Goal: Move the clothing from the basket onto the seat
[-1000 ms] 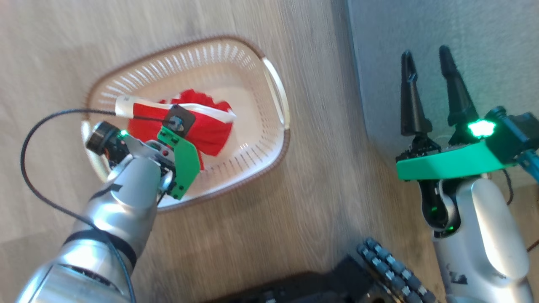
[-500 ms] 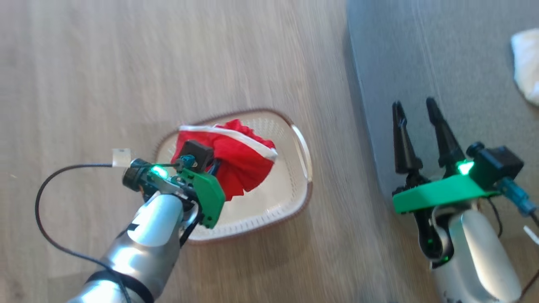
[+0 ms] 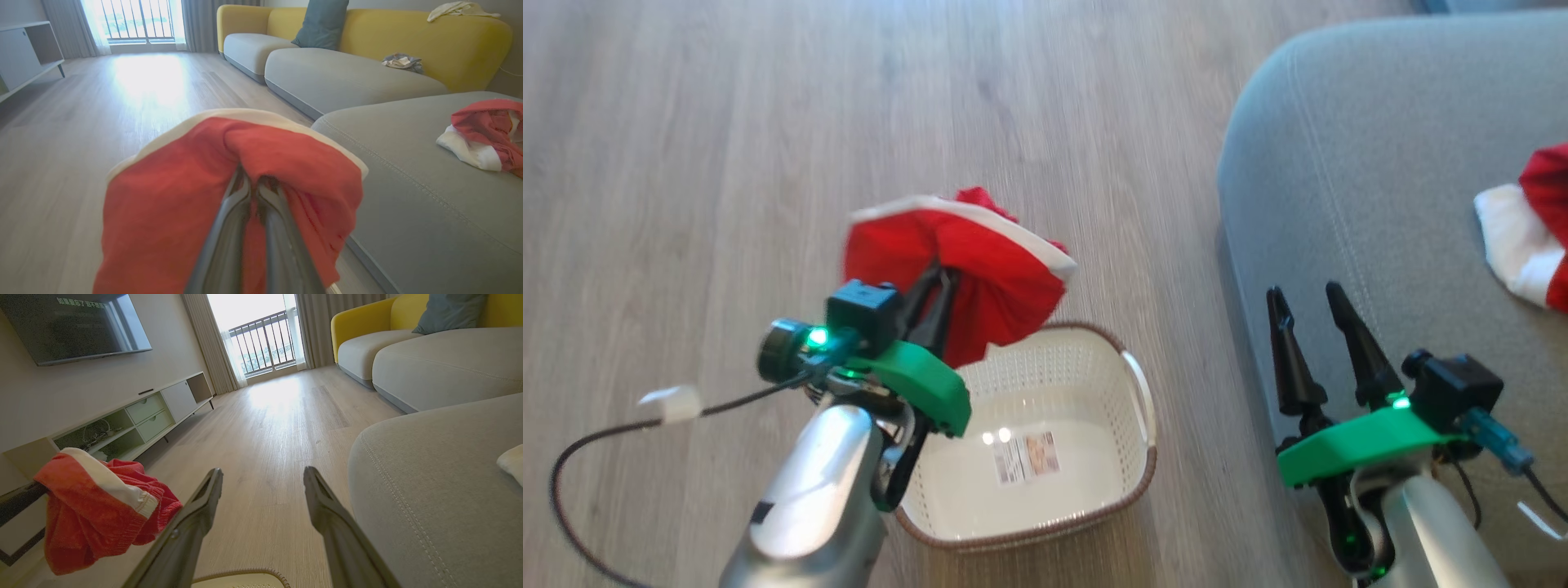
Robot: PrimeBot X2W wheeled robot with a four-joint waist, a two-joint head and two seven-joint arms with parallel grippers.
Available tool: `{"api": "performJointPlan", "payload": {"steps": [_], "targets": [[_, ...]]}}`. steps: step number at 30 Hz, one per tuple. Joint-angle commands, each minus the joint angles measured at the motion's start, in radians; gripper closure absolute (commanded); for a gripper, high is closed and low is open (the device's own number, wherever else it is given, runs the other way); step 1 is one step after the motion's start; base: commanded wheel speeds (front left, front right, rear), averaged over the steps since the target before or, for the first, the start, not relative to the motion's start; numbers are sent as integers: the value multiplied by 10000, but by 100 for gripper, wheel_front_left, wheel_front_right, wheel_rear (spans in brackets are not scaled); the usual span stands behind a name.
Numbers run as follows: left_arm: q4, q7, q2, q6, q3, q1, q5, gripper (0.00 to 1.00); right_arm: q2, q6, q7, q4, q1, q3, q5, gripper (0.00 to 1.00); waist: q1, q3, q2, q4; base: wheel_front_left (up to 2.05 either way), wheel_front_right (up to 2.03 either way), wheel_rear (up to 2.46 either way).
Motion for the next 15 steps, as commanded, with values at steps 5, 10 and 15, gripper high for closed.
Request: {"api": "performJointPlan", "payload": {"steps": [5, 10, 15], "targets": [[-2487, -136, 135, -162, 1268, 391, 452, 100, -77, -2, 2, -273, 225, 281, 143, 0, 1, -825, -1, 171, 0, 0, 0], [-4163, -137, 89, -337, 1810, 712, 557, 100, -45, -2, 2, -384, 431, 255, 162, 0, 1, -990, -1, 235, 0, 0, 0], [-5825, -137, 73, -211, 2102, 878, 511, 100, -13, -2, 2, -500, 466, 291, 193, 0, 1, -1019, -1, 267, 0, 0, 0]]}}
